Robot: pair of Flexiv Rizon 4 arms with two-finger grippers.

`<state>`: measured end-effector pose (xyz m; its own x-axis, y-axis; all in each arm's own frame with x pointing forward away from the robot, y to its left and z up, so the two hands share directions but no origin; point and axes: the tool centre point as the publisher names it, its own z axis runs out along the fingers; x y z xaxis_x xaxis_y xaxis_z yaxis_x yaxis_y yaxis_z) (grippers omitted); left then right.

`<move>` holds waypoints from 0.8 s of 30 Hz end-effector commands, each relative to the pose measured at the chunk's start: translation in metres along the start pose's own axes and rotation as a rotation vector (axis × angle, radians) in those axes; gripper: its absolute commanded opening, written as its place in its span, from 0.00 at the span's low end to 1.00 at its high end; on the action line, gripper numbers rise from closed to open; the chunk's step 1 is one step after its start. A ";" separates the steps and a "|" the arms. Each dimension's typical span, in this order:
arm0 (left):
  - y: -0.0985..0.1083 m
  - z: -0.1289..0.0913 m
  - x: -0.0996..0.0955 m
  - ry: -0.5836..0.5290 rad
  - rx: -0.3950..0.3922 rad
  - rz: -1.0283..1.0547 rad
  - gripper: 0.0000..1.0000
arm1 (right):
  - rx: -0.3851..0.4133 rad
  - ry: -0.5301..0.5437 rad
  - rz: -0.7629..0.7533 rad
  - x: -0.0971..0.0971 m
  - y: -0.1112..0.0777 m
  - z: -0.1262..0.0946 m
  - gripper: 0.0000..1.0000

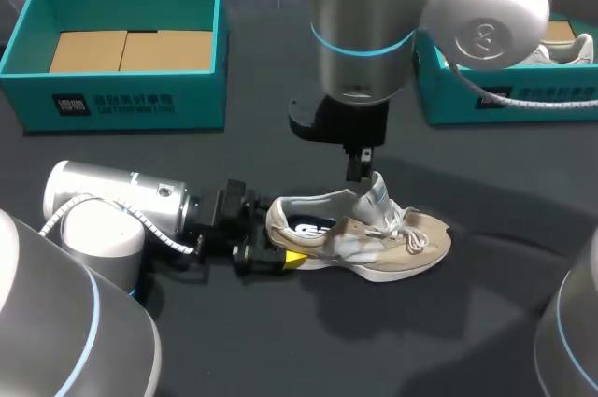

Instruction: Take the shoe out of the shoebox, open the shoe tongue, remove and reinsert the insole, then place the shoe into the shoebox

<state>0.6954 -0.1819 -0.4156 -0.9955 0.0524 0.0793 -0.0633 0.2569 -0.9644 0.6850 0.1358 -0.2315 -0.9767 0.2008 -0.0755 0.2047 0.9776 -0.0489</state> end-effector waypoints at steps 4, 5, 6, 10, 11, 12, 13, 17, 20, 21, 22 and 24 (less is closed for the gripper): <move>0.003 0.003 0.000 -0.002 -0.002 0.000 0.00 | 0.029 -0.020 -0.173 0.003 0.036 0.010 0.00; 0.003 0.003 0.000 -0.002 -0.002 0.000 0.00 | 0.029 -0.022 -0.201 0.003 0.042 0.011 0.00; 0.003 0.003 0.000 -0.002 -0.002 0.000 0.00 | 0.025 -0.025 -0.206 0.003 0.048 0.012 0.00; 0.003 0.003 0.000 -0.002 -0.002 0.000 0.00 | 0.015 -0.029 -0.303 0.005 0.068 0.021 0.00; 0.003 0.003 0.000 -0.002 -0.002 0.000 0.00 | 0.045 -0.012 -0.341 0.005 0.072 0.024 0.00; 0.003 0.003 0.000 -0.002 -0.002 0.000 0.00 | 0.075 0.003 -0.316 0.006 0.073 0.024 0.00; 0.003 0.003 0.000 -0.002 -0.002 0.000 0.00 | 0.075 0.003 -0.316 0.006 0.073 0.024 0.00; 0.003 0.003 0.000 -0.002 -0.002 0.000 0.00 | 0.075 0.003 -0.316 0.006 0.073 0.024 0.00; 0.003 0.003 0.000 -0.002 -0.002 0.000 0.00 | 0.075 0.003 -0.316 0.006 0.073 0.024 0.00; 0.003 0.003 0.000 -0.002 -0.002 0.000 0.00 | 0.075 0.003 -0.316 0.006 0.073 0.024 0.00; 0.003 0.003 0.000 -0.002 -0.002 0.000 0.00 | 0.075 0.003 -0.316 0.006 0.073 0.024 0.00; 0.003 0.003 0.000 -0.002 -0.002 0.000 0.00 | 0.059 0.010 -0.330 0.006 0.075 0.033 0.00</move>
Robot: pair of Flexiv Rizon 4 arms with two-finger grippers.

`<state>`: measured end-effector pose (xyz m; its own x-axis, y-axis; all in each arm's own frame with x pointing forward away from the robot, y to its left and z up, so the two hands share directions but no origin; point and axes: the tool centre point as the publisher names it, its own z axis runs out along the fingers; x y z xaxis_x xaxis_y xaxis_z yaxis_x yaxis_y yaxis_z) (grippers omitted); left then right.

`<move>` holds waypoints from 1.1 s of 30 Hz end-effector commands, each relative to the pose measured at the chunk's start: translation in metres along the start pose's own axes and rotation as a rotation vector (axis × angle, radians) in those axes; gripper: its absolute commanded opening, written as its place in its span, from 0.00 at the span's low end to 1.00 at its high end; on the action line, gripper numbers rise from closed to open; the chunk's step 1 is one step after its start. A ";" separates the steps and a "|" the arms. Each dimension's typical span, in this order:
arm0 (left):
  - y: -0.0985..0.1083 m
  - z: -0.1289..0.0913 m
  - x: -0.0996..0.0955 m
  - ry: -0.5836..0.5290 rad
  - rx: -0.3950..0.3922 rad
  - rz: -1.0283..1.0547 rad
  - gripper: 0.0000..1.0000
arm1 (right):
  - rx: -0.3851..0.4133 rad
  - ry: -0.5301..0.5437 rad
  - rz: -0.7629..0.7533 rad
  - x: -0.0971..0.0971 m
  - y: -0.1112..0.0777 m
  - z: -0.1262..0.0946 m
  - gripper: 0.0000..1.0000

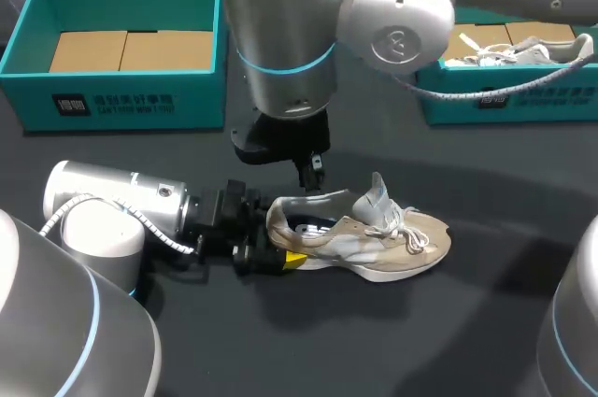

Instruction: Take the shoe out of the shoebox, open the shoe tongue, remove and reinsert the insole, then place the shoe into the shoebox

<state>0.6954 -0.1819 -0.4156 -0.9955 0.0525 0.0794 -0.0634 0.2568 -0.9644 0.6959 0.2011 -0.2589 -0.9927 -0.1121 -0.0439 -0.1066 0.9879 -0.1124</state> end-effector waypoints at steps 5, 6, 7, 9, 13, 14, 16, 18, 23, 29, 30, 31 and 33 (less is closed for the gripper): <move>0.003 0.003 0.000 -0.002 -0.002 0.000 0.00 | 0.000 0.028 0.039 0.002 0.014 0.044 0.00; 0.003 0.003 0.000 -0.002 -0.002 0.000 0.00 | -0.017 0.003 0.043 0.004 0.014 0.047 0.00; 0.003 0.003 0.000 -0.002 -0.002 0.000 0.00 | -0.017 -0.008 0.052 0.006 0.013 0.048 0.00; 0.003 0.003 0.000 -0.002 -0.002 0.000 0.00 | -0.017 -0.008 0.052 0.006 0.013 0.048 0.00; 0.003 0.003 0.000 -0.002 -0.002 0.000 0.00 | -0.017 -0.008 0.052 0.006 0.013 0.048 0.00; 0.003 0.003 0.000 -0.002 -0.002 0.000 0.00 | -0.017 -0.008 0.052 0.006 0.013 0.048 0.00; 0.003 0.003 0.000 -0.002 -0.002 0.000 0.00 | -0.017 -0.008 0.052 0.006 0.013 0.048 0.00; 0.003 0.003 0.000 -0.002 -0.002 0.000 0.00 | -0.017 -0.008 0.052 0.006 0.013 0.048 0.00; 0.003 0.003 0.000 -0.002 -0.002 0.000 0.00 | -0.016 -0.027 0.072 0.002 0.007 0.063 0.00; 0.003 0.003 0.000 -0.002 -0.002 0.000 0.00 | -0.069 -0.045 0.071 -0.005 0.005 0.089 0.00; 0.003 0.003 0.000 -0.002 -0.002 0.000 0.00 | -0.069 -0.045 0.072 -0.005 0.004 0.092 0.00; 0.003 0.003 0.000 -0.002 -0.002 0.000 0.00 | -0.069 -0.046 0.075 -0.005 0.004 0.094 0.00; 0.003 0.003 0.000 -0.002 -0.002 0.000 0.00 | -0.068 -0.046 0.081 -0.006 0.002 0.099 0.00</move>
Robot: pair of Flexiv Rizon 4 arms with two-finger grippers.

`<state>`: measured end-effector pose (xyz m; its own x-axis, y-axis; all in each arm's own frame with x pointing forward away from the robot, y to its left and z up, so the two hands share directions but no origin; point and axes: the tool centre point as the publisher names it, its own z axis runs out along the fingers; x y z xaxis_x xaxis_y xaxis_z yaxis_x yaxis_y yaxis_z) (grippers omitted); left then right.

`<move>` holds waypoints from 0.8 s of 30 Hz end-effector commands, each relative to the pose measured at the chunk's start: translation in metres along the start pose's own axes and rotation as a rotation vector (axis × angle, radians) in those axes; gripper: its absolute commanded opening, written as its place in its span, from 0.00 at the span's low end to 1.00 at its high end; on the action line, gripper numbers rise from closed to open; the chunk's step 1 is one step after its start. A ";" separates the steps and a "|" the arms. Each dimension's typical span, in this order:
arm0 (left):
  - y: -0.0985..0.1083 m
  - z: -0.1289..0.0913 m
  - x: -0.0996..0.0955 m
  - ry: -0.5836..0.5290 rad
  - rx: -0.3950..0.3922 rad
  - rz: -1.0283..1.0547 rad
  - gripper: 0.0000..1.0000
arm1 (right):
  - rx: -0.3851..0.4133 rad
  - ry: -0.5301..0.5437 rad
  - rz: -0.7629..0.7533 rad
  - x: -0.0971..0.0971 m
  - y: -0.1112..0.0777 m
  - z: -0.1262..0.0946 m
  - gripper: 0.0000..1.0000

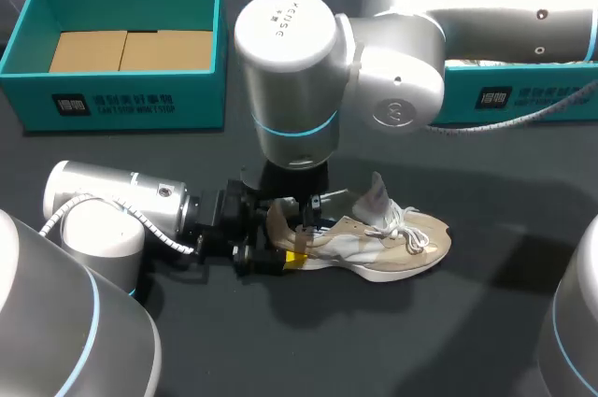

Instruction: Take the shoe out of the shoebox, open the shoe tongue, remove and reinsert the insole, then place the shoe into the shoebox

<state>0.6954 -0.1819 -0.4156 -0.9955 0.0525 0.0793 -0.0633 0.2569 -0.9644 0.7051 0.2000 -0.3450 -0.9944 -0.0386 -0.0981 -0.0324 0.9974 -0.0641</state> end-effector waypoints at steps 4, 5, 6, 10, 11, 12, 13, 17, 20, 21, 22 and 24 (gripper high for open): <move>0.003 0.003 0.000 -0.002 -0.002 0.000 0.00 | -0.030 -0.002 0.016 0.001 -0.009 0.022 0.00; 0.003 0.003 0.000 -0.002 -0.002 0.000 0.00 | -0.032 -0.003 0.017 0.002 -0.009 0.024 0.00; 0.003 0.003 0.000 -0.002 -0.002 0.000 0.00 | -0.034 -0.005 0.019 0.002 -0.010 0.026 0.00; 0.003 0.003 0.000 -0.002 -0.002 0.000 0.00 | -0.036 0.009 0.046 0.006 -0.012 0.034 0.00; 0.003 0.003 0.000 -0.002 -0.002 0.000 0.00 | -0.030 0.013 0.060 0.008 -0.014 0.035 0.00; 0.003 0.003 0.000 -0.002 -0.002 0.000 0.00 | -0.030 0.013 0.061 0.010 -0.015 0.035 0.00; 0.003 0.003 0.000 -0.002 -0.002 0.000 0.00 | -0.028 0.013 0.071 0.011 -0.016 0.035 0.00; 0.003 0.003 0.000 -0.002 -0.002 0.000 0.00 | -0.012 0.018 0.098 0.017 -0.022 0.035 0.00; 0.003 0.003 0.000 -0.002 -0.002 0.000 0.00 | -0.005 0.022 0.111 0.020 -0.027 0.036 0.00; 0.003 0.003 0.000 -0.002 -0.002 0.000 0.00 | -0.004 0.022 0.115 0.020 -0.029 0.036 0.00; 0.003 0.003 0.000 -0.002 -0.002 0.000 0.00 | -0.003 0.021 0.123 0.021 -0.031 0.037 0.00; 0.003 0.003 0.000 -0.002 -0.002 0.000 0.00 | 0.000 0.019 0.135 0.023 -0.034 0.036 0.00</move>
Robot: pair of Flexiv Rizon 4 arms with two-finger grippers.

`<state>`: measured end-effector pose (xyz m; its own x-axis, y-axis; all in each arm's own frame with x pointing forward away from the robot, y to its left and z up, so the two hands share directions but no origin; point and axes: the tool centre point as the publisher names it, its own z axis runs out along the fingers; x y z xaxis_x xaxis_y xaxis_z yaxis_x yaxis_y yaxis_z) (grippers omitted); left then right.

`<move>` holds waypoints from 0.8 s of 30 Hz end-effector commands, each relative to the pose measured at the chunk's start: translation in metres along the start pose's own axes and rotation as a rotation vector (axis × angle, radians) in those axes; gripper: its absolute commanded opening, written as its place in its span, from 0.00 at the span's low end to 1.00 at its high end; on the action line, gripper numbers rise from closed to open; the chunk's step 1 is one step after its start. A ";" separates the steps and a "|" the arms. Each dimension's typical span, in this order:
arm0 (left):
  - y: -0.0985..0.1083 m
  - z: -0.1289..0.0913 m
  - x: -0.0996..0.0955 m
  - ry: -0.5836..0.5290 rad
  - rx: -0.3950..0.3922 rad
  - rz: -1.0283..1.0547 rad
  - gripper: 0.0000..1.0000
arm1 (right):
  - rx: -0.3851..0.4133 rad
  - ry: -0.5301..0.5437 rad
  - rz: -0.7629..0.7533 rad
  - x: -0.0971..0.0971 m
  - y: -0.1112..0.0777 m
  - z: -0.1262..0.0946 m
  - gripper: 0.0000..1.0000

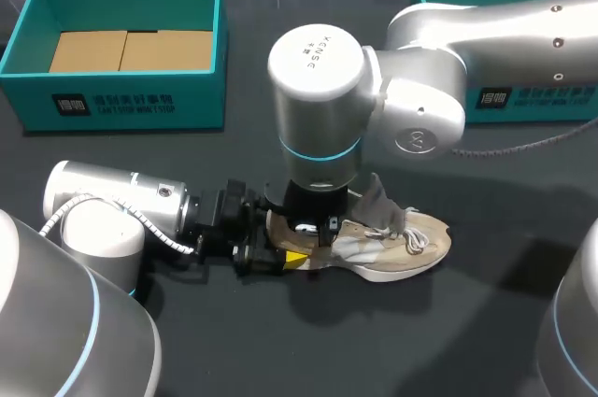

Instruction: Take the shoe out of the shoebox, open the shoe tongue, remove and reinsert the insole, then place the shoe into the shoebox

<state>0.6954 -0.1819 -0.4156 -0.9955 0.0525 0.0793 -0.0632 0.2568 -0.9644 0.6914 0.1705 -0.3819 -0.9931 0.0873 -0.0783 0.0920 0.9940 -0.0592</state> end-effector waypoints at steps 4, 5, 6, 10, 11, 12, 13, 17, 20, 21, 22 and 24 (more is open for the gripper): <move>0.003 0.003 0.000 -0.002 -0.002 0.000 0.00 | 0.003 -0.019 0.035 0.006 -0.014 -0.001 0.00; 0.003 0.003 0.000 -0.002 -0.002 0.000 0.00 | 0.006 -0.025 0.041 0.006 -0.016 -0.001 0.00; 0.003 0.003 0.000 -0.002 -0.002 0.000 0.00 | 0.008 -0.028 0.043 0.006 -0.017 -0.001 0.00; 0.003 0.003 0.000 -0.002 -0.002 0.000 0.00 | 0.002 -0.039 0.053 0.004 -0.021 0.000 0.09; 0.003 0.003 0.000 -0.002 -0.002 0.000 0.00 | 0.002 -0.041 0.056 0.003 -0.022 0.001 0.10; 0.003 0.003 0.000 -0.002 -0.002 0.000 0.00 | 0.002 -0.042 0.057 0.002 -0.023 0.001 0.11; 0.003 0.003 0.000 -0.002 -0.002 0.000 0.00 | 0.001 -0.048 0.063 0.001 -0.025 0.001 0.14; 0.003 0.003 0.000 -0.002 -0.002 0.000 0.00 | -0.013 -0.061 0.067 -0.003 -0.030 0.002 0.30; 0.003 0.003 0.000 -0.002 -0.002 0.000 0.00 | -0.019 -0.059 0.063 -0.007 -0.032 0.004 0.34; 0.003 0.003 0.000 -0.002 -0.002 0.000 0.00 | -0.023 -0.057 0.060 -0.008 -0.032 0.005 0.35; 0.003 0.003 0.000 -0.002 -0.002 0.000 0.00 | -0.040 -0.061 0.054 -0.009 -0.033 0.006 0.37; 0.003 0.003 0.000 -0.002 -0.002 0.000 0.00 | -0.044 -0.056 0.052 -0.011 -0.035 0.008 0.40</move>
<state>0.6953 -0.1820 -0.4156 -0.9955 0.0527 0.0790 -0.0629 0.2568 -0.9644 0.6994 0.1445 -0.3827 -0.9803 0.1370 -0.1422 0.1432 0.9891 -0.0344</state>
